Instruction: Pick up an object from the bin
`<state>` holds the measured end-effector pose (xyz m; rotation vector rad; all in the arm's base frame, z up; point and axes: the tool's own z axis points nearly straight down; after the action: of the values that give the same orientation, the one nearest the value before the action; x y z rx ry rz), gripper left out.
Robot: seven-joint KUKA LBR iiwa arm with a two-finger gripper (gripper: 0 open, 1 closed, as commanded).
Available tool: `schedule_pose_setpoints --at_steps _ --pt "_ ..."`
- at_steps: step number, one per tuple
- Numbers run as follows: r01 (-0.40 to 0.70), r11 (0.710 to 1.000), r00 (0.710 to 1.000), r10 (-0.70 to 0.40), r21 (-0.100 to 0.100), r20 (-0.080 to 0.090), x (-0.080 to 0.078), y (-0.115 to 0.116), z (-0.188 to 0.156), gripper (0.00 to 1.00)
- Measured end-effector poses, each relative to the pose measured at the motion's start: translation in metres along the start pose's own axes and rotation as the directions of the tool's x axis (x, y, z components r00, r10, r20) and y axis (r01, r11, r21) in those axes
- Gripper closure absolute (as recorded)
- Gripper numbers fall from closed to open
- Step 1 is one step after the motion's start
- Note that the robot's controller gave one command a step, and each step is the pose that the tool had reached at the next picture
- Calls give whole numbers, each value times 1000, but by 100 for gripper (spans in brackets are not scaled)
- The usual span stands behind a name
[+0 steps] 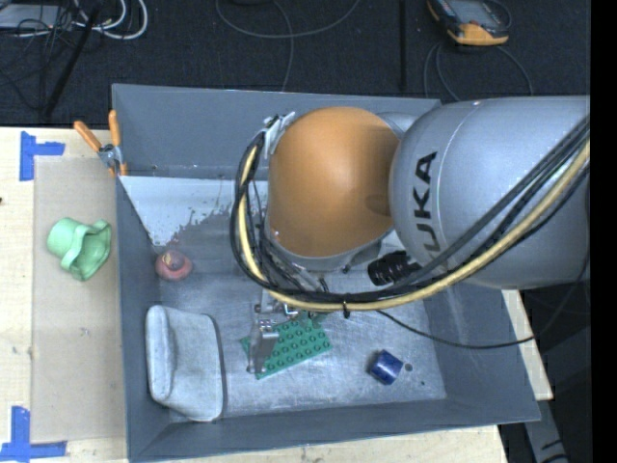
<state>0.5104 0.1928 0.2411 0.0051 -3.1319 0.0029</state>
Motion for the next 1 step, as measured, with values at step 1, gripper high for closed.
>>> schedule_pose_setpoints --at_steps 1 --pt "411 912 911 -411 15 24 -2 33 138 0"
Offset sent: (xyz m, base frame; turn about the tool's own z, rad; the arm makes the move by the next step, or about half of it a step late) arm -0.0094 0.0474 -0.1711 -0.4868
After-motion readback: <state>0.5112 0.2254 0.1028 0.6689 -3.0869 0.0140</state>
